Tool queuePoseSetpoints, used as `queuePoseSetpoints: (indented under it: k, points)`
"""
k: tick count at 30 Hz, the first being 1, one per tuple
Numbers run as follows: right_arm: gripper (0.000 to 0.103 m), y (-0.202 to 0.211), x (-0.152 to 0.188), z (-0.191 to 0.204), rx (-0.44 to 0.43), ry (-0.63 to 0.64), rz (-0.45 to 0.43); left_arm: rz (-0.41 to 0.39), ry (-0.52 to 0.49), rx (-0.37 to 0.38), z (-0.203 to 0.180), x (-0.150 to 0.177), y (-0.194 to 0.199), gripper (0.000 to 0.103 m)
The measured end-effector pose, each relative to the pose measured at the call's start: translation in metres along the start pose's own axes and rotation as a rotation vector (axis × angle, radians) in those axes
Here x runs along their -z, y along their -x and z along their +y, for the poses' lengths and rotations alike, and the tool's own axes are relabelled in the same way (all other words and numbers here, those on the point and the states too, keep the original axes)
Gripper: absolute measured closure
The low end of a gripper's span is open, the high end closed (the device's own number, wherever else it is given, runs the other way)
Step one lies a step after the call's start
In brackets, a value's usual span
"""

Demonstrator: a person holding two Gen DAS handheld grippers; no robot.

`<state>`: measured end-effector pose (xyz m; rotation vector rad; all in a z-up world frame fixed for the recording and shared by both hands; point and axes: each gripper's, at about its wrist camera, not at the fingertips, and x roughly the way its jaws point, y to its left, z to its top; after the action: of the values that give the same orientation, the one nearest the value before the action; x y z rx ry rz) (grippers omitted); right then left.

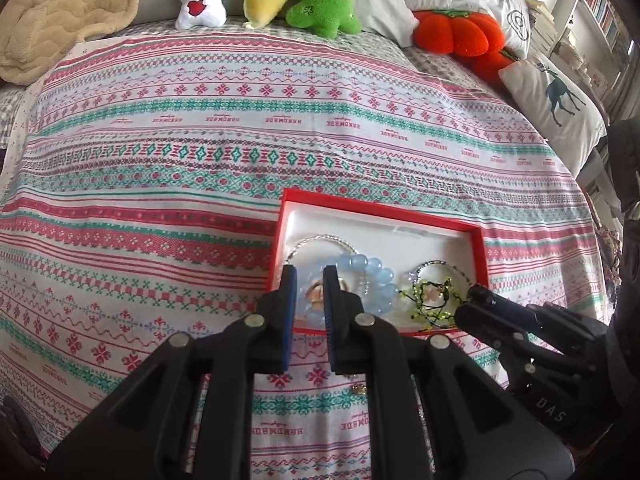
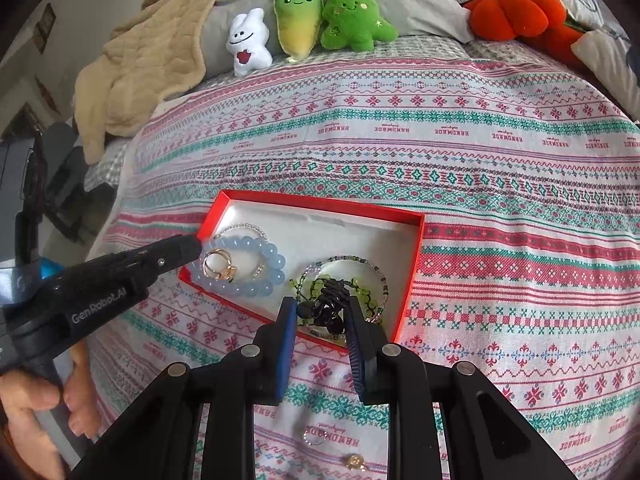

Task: Organize jewelry
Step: 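Carry the blue bracelet and black clip over the red box with both grippers, then open both grippers to drop the blue bracelet and black clip in the box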

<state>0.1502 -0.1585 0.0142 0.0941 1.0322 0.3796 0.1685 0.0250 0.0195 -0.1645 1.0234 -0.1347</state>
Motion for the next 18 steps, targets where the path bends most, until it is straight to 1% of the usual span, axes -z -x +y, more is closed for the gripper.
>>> queuePoseSetpoints:
  k: [3, 5, 10, 11, 12, 13, 14, 15, 17, 18]
  points:
    - [0.078, -0.001, -0.001, -0.001, 0.012, -0.002, 0.0, 0.006, 0.016, 0.012, 0.001, 0.0, 0.003, 0.081]
    - [0.078, 0.0, -0.001, 0.0, 0.023, 0.001, -0.005, 0.0, 0.011, 0.018, -0.002, 0.0, 0.007, 0.068]
    - [0.076, 0.003, -0.002, 0.003, 0.03, 0.014, -0.011, -0.014, -0.02, 0.006, -0.01, 0.003, 0.018, 0.052]
    - [0.071, 0.005, -0.001, 0.004, 0.032, 0.018, -0.01, -0.018, -0.026, 0.006, -0.011, 0.004, 0.02, 0.047]
    - [0.065, 0.006, -0.001, 0.005, 0.034, 0.019, -0.008, -0.021, -0.032, 0.003, -0.012, 0.005, 0.022, 0.045]
    - [0.045, 0.009, -0.001, 0.005, 0.034, 0.02, -0.01, -0.026, -0.038, -0.003, -0.013, 0.006, 0.026, 0.041]
    - [0.033, 0.013, 0.0, 0.006, 0.035, 0.019, -0.018, -0.031, -0.045, -0.011, -0.013, 0.008, 0.03, 0.037]
    - [0.033, 0.019, 0.002, 0.007, 0.035, 0.019, -0.037, -0.035, -0.046, -0.016, -0.013, 0.008, 0.033, 0.035]
    - [0.033, 0.032, 0.004, 0.009, 0.04, 0.032, -0.055, -0.041, -0.04, -0.027, -0.011, 0.012, 0.04, 0.027]
    - [0.033, 0.036, 0.006, 0.01, 0.044, 0.034, -0.06, -0.04, -0.038, -0.031, -0.01, 0.013, 0.043, 0.026]
